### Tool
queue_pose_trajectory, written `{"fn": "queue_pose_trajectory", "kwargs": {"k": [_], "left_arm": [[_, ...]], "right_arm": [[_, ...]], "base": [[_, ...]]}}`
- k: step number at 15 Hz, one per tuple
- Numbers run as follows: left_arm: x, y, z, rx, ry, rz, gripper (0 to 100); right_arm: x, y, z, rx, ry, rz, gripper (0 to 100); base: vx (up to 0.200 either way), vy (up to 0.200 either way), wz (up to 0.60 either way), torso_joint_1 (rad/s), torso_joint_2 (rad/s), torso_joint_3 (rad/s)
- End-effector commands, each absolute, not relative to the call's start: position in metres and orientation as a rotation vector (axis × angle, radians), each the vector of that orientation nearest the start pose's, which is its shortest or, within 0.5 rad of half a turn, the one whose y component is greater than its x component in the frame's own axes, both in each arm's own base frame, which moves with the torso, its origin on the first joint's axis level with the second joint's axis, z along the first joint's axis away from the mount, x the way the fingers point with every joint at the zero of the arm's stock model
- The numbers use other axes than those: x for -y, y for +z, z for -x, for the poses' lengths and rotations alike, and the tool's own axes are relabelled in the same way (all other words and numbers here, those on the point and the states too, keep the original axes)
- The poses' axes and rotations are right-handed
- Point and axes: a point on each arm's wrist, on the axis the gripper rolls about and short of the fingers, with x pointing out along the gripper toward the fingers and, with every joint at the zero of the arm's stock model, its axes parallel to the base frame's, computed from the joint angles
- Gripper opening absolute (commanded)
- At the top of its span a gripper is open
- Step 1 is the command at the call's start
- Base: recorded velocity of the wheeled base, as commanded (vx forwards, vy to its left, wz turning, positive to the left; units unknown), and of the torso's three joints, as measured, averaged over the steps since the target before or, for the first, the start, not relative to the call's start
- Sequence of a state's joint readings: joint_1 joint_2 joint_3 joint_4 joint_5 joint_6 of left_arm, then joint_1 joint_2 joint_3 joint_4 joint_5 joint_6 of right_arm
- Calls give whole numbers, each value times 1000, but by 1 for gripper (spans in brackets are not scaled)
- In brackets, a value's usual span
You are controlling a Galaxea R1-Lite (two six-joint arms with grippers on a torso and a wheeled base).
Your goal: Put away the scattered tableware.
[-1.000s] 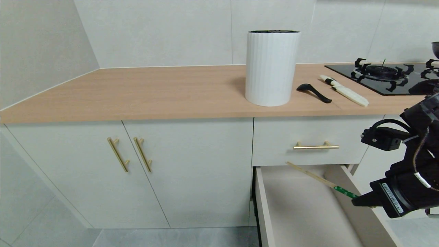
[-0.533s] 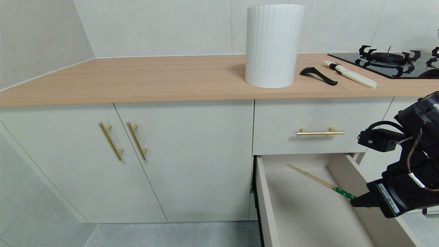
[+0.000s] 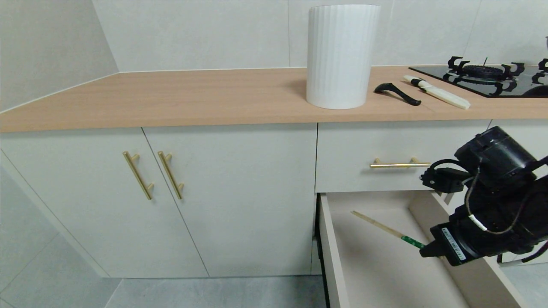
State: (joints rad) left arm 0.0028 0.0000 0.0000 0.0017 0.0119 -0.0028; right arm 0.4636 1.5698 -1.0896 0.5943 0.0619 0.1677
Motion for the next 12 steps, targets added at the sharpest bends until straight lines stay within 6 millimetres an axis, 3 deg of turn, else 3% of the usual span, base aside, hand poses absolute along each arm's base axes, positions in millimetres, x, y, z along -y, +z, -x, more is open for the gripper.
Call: {"fn": "queue_pose_trajectory", "kwargs": {"k": [1,7,8,9,12], "left_arm": [[0,75,23,-2,15,3,100],[0,75,23,-2,15,3,100],[0,75,23,-2,15,3,100],[0,75,23,-2,15,3,100],[0,75,23,-2,15,3,100]], "right_arm": [[-120,160,-244,-1193,334,51,0],[-140,85,-294,-1265,221,-1,0],[-140,84,-294,-1265,220,-2,0],[-141,67,-302,-1272,174,8,0],[-143,52,-308,-1291,160,17,0]], "base": [[0,0,0,0,0,0],[0,0,0,0,0,0],[0,0,0,0,0,0],[0,0,0,0,0,0],[0,0,0,0,0,0]]}}
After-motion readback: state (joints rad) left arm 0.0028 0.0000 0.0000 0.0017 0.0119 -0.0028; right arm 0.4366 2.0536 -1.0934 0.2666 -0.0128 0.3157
